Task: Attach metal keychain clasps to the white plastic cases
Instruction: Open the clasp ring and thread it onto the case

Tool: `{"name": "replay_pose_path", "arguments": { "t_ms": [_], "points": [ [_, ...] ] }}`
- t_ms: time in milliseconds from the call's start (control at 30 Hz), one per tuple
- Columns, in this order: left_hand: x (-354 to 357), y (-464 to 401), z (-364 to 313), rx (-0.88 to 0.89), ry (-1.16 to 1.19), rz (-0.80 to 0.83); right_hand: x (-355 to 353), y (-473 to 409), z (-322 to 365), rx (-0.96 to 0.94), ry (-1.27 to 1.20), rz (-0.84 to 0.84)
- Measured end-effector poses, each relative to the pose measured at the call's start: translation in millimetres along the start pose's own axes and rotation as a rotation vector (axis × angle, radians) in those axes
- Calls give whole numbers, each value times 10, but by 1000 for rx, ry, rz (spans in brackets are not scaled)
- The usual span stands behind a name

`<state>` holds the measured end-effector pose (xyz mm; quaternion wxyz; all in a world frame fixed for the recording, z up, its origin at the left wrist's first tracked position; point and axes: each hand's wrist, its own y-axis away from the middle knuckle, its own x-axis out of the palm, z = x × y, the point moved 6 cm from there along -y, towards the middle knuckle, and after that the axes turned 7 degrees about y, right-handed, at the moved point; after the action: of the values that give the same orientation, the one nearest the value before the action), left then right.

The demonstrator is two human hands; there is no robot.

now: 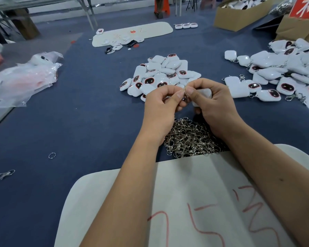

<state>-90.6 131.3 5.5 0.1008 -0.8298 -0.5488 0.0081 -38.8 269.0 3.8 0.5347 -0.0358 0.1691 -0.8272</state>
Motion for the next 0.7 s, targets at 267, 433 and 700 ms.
{"name": "replay_pose_path", "arguments": {
  "t_ms": [267,433,700],
  "points": [
    [-7,28,-45,151,-296,-23,27,54,137,-129,195,-42],
    [6,62,-129,292,-370,-55,37,60,181,-121,195,-30],
    [26,97,-195,419,-434,-75,40,46,135,-70,187,1]
  ]
}}
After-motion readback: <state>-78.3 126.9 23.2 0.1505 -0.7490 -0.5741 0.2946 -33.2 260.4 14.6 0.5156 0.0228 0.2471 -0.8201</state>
